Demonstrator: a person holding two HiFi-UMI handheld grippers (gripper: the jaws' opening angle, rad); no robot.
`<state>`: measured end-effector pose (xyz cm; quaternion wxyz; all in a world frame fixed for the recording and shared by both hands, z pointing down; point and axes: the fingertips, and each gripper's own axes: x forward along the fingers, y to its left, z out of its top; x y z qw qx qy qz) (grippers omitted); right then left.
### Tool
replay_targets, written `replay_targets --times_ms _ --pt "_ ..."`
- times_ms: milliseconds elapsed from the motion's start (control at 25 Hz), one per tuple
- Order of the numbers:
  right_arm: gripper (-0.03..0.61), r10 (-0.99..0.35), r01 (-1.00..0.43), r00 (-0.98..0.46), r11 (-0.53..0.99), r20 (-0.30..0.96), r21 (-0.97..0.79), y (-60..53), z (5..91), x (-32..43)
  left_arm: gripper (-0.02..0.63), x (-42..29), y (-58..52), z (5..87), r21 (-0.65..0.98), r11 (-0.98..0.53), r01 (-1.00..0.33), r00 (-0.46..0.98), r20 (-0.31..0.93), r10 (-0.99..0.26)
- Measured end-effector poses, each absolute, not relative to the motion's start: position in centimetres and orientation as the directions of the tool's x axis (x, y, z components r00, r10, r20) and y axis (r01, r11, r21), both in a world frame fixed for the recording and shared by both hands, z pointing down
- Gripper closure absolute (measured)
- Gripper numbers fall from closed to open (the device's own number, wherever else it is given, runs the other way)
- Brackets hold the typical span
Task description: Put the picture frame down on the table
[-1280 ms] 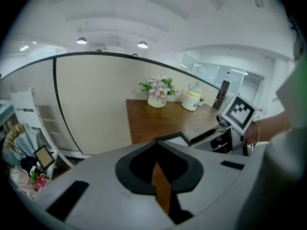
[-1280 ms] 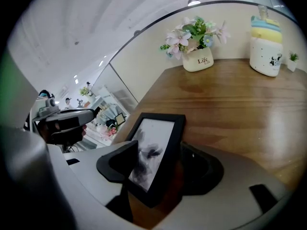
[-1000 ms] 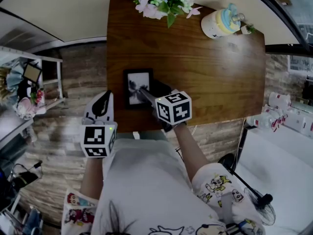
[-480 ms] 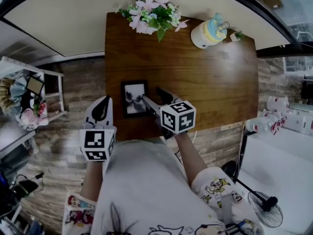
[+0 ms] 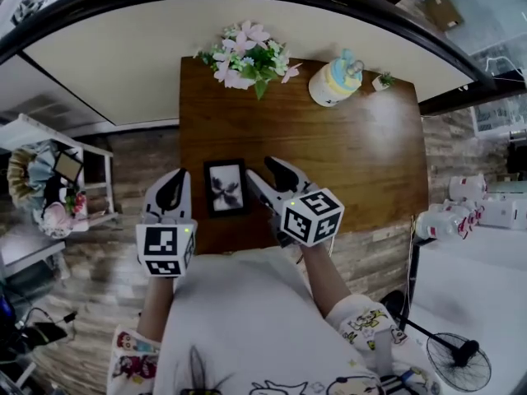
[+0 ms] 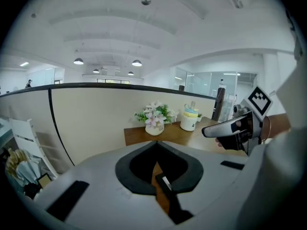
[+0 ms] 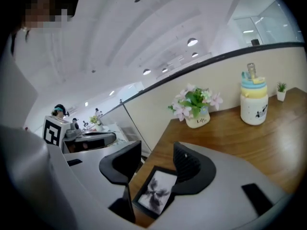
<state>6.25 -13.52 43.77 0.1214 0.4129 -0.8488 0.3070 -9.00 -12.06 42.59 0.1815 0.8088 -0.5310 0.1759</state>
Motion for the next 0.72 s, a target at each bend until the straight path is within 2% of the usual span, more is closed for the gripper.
replay_targets --times_ms 360,720 --pt "0.500 -0.723 -0.775 -0.629 0.553 0.286 -0.307 -14.5 35.4 7.3 0.611 -8.6 -12.0 37.9 0.074 -0.378 -0.923 0.375 0.397 -0.838" --pt "0.546 -0.748 -0.773 -0.633 0.601 0.200 -0.202 -13.8 30.8 7.7 0.611 -8.3 -11.6 33.7 0.086 -0.385 -0.919 0.392 0.314 -0.865"
